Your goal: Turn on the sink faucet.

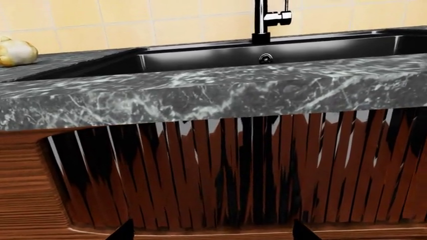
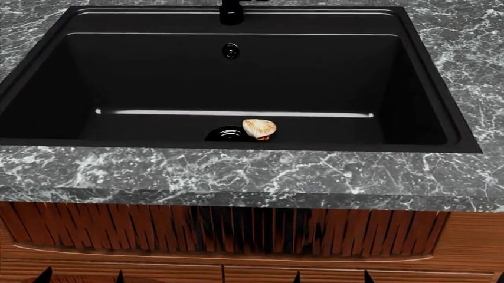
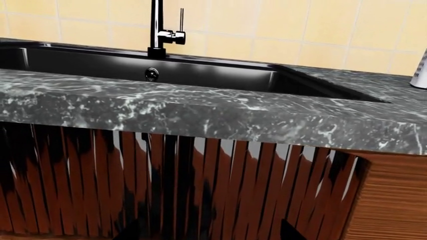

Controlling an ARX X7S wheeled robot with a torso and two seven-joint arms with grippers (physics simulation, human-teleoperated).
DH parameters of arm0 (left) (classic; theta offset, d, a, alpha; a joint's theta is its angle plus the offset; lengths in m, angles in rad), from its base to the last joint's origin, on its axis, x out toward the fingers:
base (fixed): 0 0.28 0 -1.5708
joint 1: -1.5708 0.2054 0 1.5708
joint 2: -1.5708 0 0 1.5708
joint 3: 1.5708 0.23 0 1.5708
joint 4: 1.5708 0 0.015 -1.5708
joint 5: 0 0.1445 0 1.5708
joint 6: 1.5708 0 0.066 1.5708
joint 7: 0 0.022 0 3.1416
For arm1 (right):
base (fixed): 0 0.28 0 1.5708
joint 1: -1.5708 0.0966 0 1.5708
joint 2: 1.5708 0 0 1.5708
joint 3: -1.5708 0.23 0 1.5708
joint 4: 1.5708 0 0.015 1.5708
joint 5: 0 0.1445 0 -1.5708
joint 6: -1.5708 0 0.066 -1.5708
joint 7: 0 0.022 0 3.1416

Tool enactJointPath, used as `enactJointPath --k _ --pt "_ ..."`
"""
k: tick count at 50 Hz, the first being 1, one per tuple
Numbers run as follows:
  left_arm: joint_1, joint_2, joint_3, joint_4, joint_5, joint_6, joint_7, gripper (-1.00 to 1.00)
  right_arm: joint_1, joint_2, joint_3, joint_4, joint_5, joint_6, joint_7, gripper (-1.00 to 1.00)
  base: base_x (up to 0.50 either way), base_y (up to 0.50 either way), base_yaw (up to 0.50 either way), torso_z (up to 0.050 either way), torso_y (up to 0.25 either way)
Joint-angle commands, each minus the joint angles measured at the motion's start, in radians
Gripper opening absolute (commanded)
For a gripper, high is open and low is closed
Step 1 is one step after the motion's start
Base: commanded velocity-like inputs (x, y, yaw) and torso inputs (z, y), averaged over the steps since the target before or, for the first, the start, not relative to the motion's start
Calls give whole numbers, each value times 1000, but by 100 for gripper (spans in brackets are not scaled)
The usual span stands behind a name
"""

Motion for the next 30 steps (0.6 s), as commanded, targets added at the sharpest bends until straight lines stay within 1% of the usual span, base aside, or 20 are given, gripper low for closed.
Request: enactJointPath --k 1,10,19,30 --pt "1 -7 13 4 -11 18 2 100 1 7 -10 -1 4 -1 9 100 0 0 0 50 0" --pt "-6 -8 16 1 -15 11 -11 100 3 12 -20 2 2 1 16 100 0 0 0 50 0" --pt "10 -26 22 15 -15 25 -9 100 6 17 -24 2 8 1 23 100 0 0 0 50 0" --pt "0 -23 28 10 -24 33 -19 100 9 22 -28 6 17 2 29 100 0 0 0 50 0"
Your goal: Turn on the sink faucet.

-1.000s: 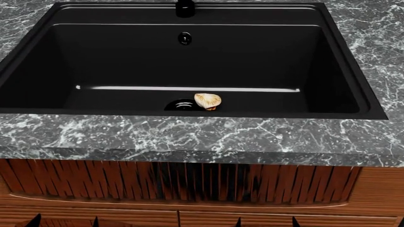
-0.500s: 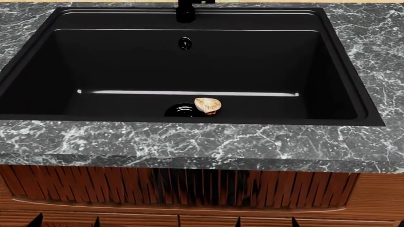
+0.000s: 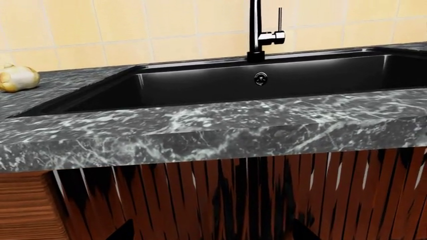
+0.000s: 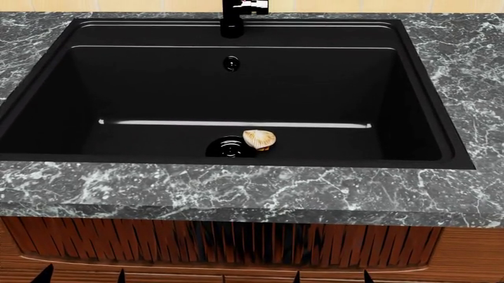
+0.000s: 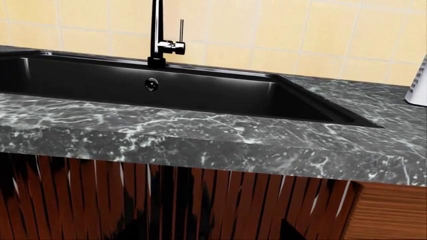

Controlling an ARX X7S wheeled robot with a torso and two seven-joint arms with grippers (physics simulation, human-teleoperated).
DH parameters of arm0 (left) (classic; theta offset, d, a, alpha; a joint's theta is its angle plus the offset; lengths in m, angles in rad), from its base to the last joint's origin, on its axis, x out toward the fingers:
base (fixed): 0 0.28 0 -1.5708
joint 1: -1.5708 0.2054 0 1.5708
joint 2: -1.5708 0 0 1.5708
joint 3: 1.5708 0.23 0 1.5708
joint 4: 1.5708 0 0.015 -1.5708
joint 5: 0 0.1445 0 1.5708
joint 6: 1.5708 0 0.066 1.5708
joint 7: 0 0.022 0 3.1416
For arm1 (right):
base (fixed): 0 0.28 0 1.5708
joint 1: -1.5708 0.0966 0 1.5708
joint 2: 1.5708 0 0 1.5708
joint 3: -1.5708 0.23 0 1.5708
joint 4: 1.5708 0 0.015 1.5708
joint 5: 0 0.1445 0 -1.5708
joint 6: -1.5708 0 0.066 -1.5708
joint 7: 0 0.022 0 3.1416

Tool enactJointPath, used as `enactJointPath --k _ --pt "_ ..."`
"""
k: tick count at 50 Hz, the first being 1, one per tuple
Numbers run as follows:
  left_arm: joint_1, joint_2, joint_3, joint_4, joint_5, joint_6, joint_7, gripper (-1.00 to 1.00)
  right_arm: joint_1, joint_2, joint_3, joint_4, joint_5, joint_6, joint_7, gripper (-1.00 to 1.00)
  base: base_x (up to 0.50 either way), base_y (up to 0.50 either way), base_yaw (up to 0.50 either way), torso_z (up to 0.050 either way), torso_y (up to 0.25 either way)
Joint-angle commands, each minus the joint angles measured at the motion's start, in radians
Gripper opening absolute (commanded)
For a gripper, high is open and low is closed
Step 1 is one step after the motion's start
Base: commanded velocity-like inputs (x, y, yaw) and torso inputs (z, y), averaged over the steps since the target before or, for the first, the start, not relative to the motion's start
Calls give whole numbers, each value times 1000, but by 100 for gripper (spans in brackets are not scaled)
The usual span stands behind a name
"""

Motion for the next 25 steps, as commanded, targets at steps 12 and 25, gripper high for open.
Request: enactJointPath --k 12,25 --pt "2 -4 -1 13 -43 13 -6 100 1 9 -8 0 26 -5 8 100 0 0 0 3 0" --pt "-72 -97 -27 514 -150 -463 -66 100 57 100 67 -484 183 388 61 100 0 0 0 0 0"
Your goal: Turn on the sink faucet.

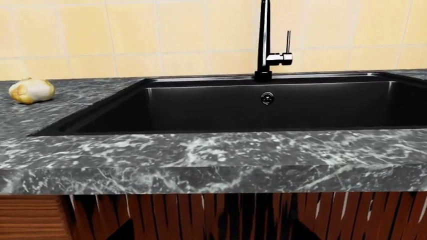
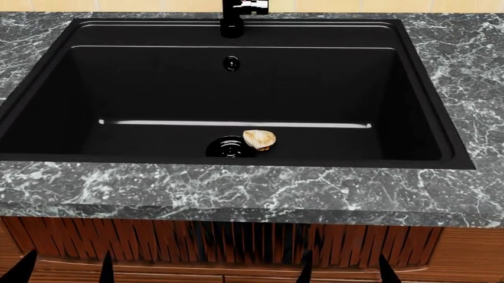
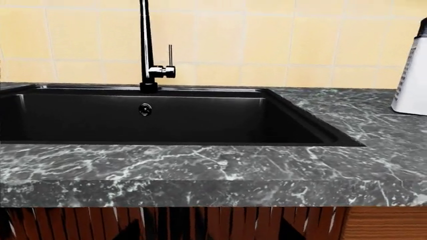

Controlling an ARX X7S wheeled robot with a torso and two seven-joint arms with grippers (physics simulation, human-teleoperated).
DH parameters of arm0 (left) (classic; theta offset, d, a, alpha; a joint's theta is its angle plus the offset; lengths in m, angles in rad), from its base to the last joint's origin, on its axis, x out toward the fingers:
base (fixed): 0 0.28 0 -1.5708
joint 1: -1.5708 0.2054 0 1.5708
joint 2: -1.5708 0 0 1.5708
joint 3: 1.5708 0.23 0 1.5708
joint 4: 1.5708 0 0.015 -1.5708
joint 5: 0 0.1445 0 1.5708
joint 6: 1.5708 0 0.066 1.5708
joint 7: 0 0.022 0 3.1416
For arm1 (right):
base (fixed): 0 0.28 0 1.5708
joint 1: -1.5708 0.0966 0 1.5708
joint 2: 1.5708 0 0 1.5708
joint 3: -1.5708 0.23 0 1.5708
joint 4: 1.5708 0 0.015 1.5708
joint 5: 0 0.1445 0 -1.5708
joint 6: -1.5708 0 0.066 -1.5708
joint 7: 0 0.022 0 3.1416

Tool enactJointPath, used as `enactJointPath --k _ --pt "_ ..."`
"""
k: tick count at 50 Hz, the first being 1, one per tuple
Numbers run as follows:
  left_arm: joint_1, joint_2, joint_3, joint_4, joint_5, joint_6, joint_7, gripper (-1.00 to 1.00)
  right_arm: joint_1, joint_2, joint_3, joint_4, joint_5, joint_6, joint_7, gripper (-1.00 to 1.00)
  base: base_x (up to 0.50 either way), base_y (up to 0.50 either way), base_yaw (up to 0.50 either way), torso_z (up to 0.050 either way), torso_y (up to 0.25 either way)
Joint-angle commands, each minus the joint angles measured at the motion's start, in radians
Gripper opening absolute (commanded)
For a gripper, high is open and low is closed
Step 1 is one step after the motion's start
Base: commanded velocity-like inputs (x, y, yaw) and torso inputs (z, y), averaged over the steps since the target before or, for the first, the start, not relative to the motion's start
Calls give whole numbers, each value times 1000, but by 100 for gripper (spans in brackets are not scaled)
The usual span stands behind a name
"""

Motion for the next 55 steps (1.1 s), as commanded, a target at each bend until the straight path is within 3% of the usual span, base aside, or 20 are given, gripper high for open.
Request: enactJointPath --k 1,6,8,9,10,11,17,20,23,28,32,35,55 --pt "-86 -77 -18 416 -108 -408 -36 100 82 87 35 -386 80 357 56 100 0 0 0 0 0" --pt "-204 -100 -83 535 -215 -633 -54 100 232 143 97 -541 173 599 59 100 0 0 0 0 0" --pt "-306 -96 -135 539 -305 -732 -36 100 344 178 93 -539 183 675 46 100 0 0 0 0 0" --pt "-368 -80 -225 543 -421 -802 -19 100 413 195 72 -510 188 707 21 100 0 0 0 0 0" --pt "-426 -101 -215 530 -424 -837 -17 100 466 203 61 -472 193 727 3 100 0 0 0 0 0" --pt "-480 -127 -154 494 -373 -821 -9 100 512 203 64 -437 197 730 -9 100 0 0 0 0 0" --pt "-733 -126 -104 218 -332 -782 61 100 755 217 4 -203 190 738 -102 100 0 0 0 0 0" --pt "-890 -130 41 10 -222 -694 122 100 935 237 -111 17 126 705 -192 100 0 0 0 0 0" --pt "-976 -101 115 -156 -173 -628 166 100 1063 194 -139 258 119 631 -264 100 0 0 0 0 0" --pt "-1159 -37 154 -483 -136 -519 239 100 1242 123 -147 624 106 477 -352 100 0 0 0 0 0" --pt "-1371 53 165 -973 -87 -299 294 100 1397 36 -184 970 68 326 -413 100 0 0 0 0 0" --pt "-1560 145 208 -1417 -12 -22 303 100 1579 -56 -200 1418 32 85 -457 100 0 0 0 0 0" --pt "-1560 125 72 -1470 124 -146 295 100 1570 -79 -104 1468 -39 33 -498 100 80 0 0 0 0"
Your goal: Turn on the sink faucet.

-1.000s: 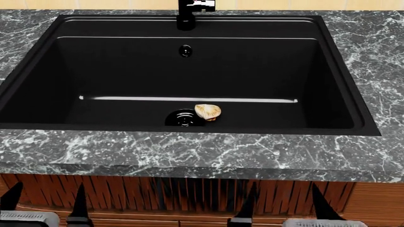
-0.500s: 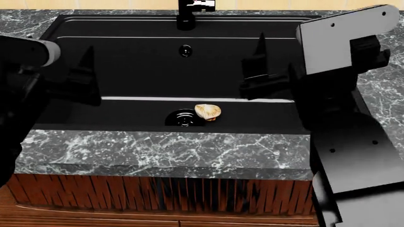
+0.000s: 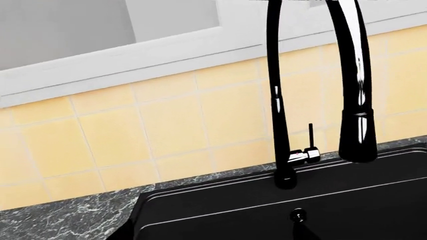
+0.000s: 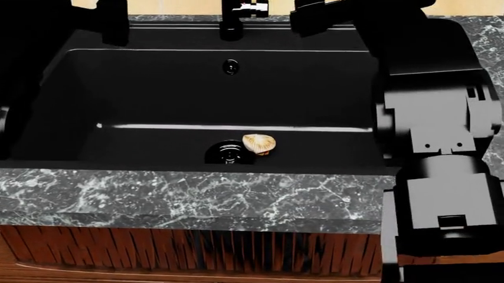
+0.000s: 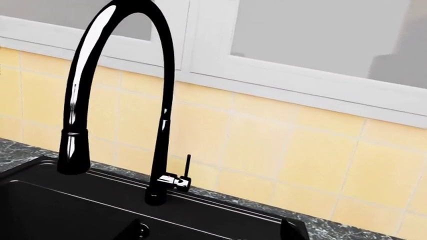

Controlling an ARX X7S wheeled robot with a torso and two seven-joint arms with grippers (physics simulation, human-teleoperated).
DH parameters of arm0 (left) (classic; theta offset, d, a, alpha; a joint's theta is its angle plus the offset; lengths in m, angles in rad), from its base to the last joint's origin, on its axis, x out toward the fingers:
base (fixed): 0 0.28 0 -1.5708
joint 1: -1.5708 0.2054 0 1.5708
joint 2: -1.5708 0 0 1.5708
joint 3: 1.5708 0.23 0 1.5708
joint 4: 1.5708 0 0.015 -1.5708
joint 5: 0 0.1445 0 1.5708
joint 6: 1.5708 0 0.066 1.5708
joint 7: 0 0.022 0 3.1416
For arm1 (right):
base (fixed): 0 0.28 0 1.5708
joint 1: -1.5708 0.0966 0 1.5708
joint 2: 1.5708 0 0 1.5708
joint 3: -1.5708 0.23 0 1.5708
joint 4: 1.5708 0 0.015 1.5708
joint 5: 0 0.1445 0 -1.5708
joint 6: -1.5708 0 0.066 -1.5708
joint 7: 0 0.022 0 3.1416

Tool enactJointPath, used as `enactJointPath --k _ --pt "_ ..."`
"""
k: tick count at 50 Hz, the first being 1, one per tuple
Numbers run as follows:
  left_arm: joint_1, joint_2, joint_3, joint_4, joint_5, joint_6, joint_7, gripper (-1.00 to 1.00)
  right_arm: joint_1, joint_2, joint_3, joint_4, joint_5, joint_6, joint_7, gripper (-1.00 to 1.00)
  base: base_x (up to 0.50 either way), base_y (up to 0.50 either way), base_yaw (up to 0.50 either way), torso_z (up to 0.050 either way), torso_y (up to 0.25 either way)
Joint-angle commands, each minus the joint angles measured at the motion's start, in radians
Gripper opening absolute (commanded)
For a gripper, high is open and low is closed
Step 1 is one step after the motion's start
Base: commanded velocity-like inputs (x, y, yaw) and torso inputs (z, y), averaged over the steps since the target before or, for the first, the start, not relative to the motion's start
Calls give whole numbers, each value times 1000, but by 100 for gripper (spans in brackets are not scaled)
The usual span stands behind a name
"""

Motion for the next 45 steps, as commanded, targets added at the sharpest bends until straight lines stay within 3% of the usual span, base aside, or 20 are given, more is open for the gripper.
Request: enactJointPath --k 1,45 --pt "-72 13 -42 -139 73 7 21 100 55 -33 31 132 -46 -82 -27 100 297 0 0 0 0" --pt "-41 -24 -65 -139 95 -3 21 100 38 -35 148 131 -110 -44 -66 100 319 31 0 0 0"
